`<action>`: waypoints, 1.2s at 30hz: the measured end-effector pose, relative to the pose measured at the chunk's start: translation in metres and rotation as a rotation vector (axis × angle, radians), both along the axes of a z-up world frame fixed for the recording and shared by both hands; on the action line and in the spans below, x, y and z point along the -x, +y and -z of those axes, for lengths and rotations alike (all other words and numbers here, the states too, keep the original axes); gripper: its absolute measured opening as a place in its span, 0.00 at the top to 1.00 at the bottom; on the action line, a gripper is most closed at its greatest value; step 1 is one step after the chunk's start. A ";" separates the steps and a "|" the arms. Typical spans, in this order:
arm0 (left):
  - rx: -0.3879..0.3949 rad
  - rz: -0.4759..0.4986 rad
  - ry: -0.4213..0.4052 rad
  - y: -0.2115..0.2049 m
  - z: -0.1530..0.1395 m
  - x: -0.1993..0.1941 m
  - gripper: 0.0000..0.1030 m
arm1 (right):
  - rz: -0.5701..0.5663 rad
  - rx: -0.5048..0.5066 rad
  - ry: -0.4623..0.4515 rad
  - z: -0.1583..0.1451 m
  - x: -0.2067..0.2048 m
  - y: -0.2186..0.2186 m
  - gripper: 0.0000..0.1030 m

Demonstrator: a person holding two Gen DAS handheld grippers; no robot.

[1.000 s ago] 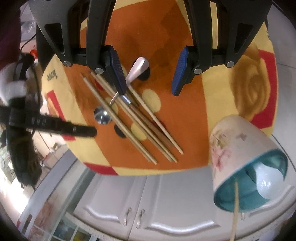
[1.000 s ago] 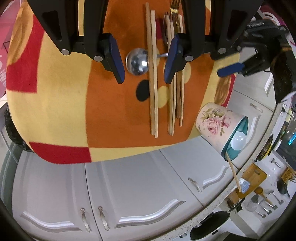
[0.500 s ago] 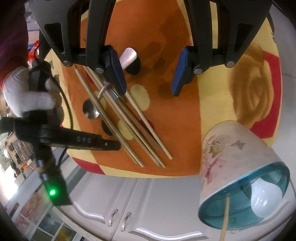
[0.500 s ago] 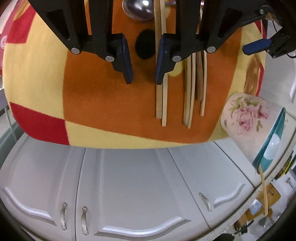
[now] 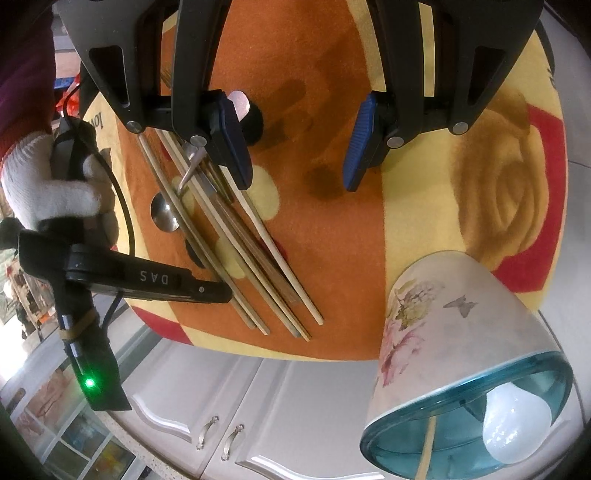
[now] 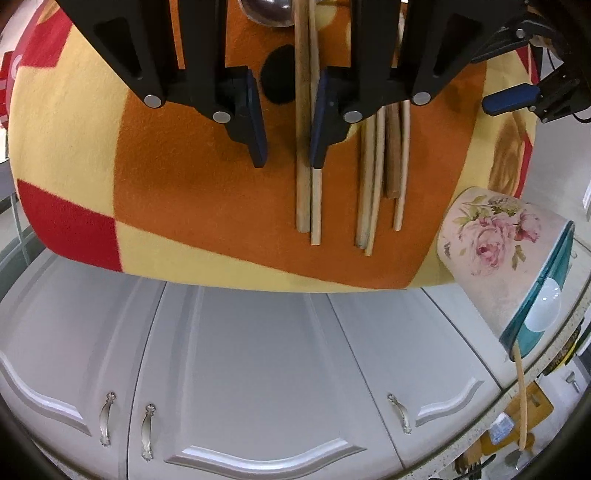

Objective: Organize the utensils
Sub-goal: 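Move both tools back down to the remaining chopsticks, then grasp a chopstick with the left tool while the right tool grasps another chopstick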

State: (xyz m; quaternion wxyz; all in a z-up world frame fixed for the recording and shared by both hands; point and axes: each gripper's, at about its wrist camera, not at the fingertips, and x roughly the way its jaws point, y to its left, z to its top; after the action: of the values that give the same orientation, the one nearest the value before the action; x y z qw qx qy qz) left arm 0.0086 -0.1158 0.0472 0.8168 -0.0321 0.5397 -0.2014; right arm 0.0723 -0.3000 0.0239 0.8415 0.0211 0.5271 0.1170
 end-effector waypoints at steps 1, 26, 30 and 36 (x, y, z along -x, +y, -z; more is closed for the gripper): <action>0.001 -0.003 0.001 0.001 0.000 0.000 0.51 | 0.001 -0.006 0.004 0.000 -0.001 0.000 0.77; -0.010 -0.039 0.018 -0.032 0.007 -0.044 0.53 | 0.000 -0.086 -0.008 -0.008 0.009 -0.024 0.87; -0.065 -0.039 0.036 -0.041 0.017 -0.052 0.67 | -0.011 -0.068 0.015 0.000 0.005 -0.012 0.87; -0.061 -0.049 0.027 -0.036 0.017 -0.052 0.70 | -0.041 -0.029 0.012 0.003 0.000 0.002 0.87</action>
State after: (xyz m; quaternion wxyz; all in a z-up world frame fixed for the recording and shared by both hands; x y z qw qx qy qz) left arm 0.0606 -0.1517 0.0297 0.8147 -0.0234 0.5557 -0.1643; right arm 0.0721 -0.2975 0.0211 0.8353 0.0231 0.5307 0.1416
